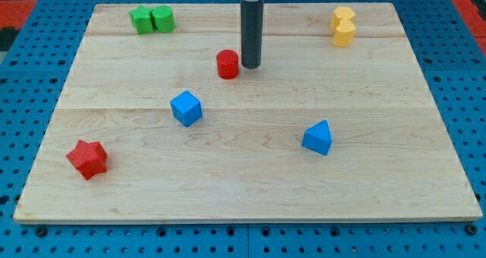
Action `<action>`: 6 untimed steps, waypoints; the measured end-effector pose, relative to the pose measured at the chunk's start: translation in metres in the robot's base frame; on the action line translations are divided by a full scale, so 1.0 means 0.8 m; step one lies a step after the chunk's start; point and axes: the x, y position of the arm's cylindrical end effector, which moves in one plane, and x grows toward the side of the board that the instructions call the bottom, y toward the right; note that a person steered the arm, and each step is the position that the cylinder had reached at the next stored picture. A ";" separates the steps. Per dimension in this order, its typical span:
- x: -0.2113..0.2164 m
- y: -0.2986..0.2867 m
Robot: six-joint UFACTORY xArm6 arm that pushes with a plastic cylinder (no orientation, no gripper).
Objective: Slide red circle upwards
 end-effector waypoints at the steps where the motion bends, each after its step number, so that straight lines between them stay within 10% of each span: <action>1: 0.022 -0.011; 6: -0.103 -0.097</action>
